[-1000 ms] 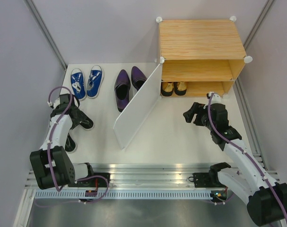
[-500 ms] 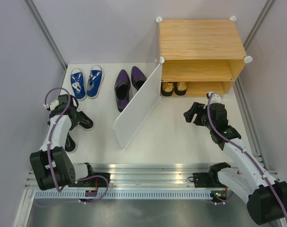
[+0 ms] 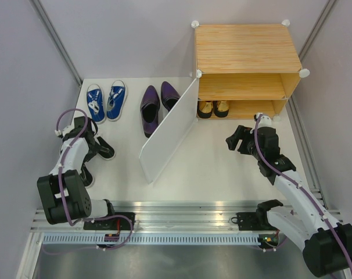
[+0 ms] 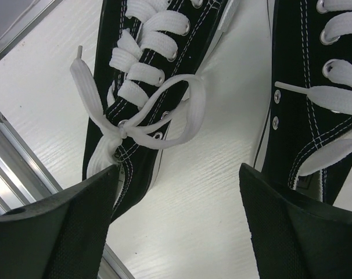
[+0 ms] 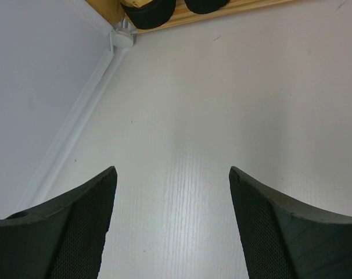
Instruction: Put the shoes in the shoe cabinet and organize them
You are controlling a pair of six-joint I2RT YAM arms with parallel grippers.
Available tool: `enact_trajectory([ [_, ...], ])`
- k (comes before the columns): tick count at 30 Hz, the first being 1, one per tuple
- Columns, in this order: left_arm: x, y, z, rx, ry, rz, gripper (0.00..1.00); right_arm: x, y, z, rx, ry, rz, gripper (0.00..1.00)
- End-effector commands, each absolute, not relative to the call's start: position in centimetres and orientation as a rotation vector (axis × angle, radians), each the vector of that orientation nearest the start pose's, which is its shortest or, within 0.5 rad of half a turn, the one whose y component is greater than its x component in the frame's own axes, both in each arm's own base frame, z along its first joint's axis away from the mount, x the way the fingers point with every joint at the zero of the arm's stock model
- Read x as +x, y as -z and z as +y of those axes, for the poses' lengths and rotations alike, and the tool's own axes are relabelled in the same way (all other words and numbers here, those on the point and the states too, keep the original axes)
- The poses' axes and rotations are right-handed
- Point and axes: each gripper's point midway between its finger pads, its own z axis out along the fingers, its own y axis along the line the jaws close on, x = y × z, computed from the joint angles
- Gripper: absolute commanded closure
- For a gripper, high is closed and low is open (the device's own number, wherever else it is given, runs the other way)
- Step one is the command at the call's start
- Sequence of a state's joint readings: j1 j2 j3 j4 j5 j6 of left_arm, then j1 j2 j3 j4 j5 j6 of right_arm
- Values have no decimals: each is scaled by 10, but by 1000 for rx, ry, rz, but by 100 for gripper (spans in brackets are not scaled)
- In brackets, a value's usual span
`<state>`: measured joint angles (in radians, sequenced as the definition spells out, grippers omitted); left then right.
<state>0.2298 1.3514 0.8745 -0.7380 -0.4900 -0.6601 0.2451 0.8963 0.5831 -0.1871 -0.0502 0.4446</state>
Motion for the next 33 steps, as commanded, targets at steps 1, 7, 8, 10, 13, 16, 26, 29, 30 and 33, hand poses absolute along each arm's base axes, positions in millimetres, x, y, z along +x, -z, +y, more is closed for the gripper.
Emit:
enact_trajectory([
  [1,250,-75,117,-1267,-486,2313,15,296,-162,98,173,-464,2041,19],
  [7,259,-64,106,-1219,-401,2383,41,294,-164,98,171,-466,2029,19],
  [8,260,-63,105,-1211,-394,2387,41,293,-164,97,171,-464,2028,18],
  [10,258,-62,105,-1197,-398,2400,41,293,-165,97,172,-465,2022,19],
  [13,258,-61,104,-1196,-385,2403,37,292,-166,97,173,-464,2019,19],
  [16,264,-60,96,-1159,-317,2428,44,292,-166,97,174,-465,2019,19],
  [26,278,-65,75,-1047,-130,2482,98,292,-166,94,180,-449,2016,19],
  [29,283,-73,70,-1024,-75,2470,98,292,-166,94,183,-450,2014,19],
  [30,284,-77,69,-1016,-59,2462,98,292,-167,94,181,-450,2011,19],
  [33,288,-89,65,-972,-16,2421,98,291,-166,94,180,-450,2015,19],
])
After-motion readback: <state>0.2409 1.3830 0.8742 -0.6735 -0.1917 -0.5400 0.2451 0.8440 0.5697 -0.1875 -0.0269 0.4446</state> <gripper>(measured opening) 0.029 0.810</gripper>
